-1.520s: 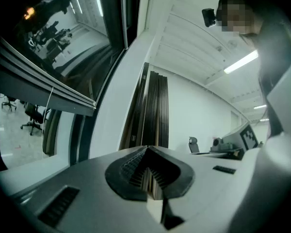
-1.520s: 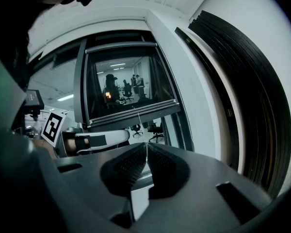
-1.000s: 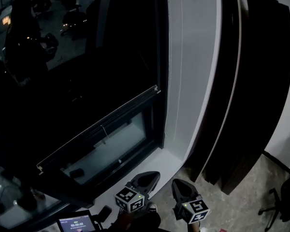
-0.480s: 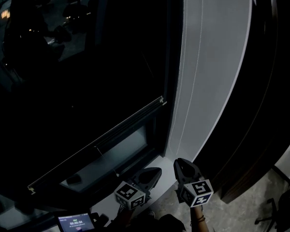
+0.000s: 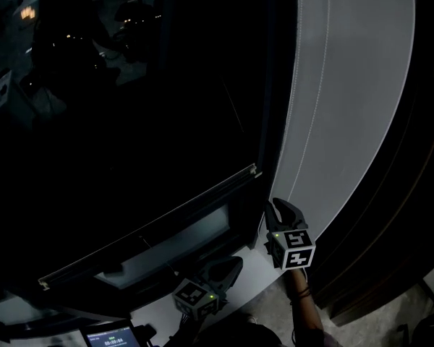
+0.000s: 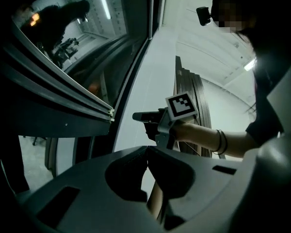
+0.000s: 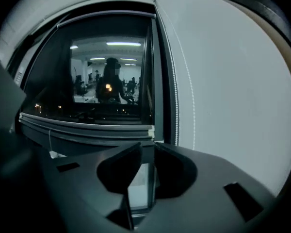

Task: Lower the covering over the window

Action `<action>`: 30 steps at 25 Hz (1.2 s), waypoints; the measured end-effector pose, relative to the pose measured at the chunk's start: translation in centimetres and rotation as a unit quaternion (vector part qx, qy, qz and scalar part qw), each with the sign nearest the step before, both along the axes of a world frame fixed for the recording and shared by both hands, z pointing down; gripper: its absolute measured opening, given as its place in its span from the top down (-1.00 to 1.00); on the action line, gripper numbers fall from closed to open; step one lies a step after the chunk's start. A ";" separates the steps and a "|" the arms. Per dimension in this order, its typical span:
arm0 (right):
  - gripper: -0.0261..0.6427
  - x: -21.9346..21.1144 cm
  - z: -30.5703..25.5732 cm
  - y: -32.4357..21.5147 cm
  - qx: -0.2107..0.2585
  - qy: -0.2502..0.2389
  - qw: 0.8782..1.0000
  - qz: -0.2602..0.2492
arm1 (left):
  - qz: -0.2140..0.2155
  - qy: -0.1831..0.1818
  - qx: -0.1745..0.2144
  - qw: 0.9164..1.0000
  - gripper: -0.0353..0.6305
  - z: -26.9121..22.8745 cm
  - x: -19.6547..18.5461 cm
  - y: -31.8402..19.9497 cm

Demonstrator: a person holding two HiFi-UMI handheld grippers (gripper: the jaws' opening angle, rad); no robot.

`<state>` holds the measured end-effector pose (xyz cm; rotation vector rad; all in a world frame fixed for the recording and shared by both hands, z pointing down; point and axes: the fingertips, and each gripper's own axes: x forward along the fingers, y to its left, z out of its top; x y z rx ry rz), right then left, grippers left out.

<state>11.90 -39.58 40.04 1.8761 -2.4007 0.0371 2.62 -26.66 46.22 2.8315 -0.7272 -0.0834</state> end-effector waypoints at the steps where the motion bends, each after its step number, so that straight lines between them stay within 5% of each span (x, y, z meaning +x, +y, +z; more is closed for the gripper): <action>1: 0.74 0.6 -0.4 -1.3 0.002 0.009 1.000 0.004 | -0.006 0.000 0.000 1.000 0.89 -0.1 0.2 -0.4; 11: 0.65 3.9 -4.7 -9.3 0.035 0.055 0.997 0.035 | -0.067 -0.009 -0.007 0.998 0.89 0.4 -0.9 -2.6; 25: 0.66 3.8 -6.4 -11.9 0.046 0.016 0.998 0.037 | -0.091 -0.016 -0.016 0.996 0.89 1.1 -2.8 -3.0; 30: 0.86 4.1 -5.4 -10.8 0.041 -0.008 0.999 0.013 | -0.093 -0.018 -0.021 0.995 0.89 1.5 -3.1 -3.1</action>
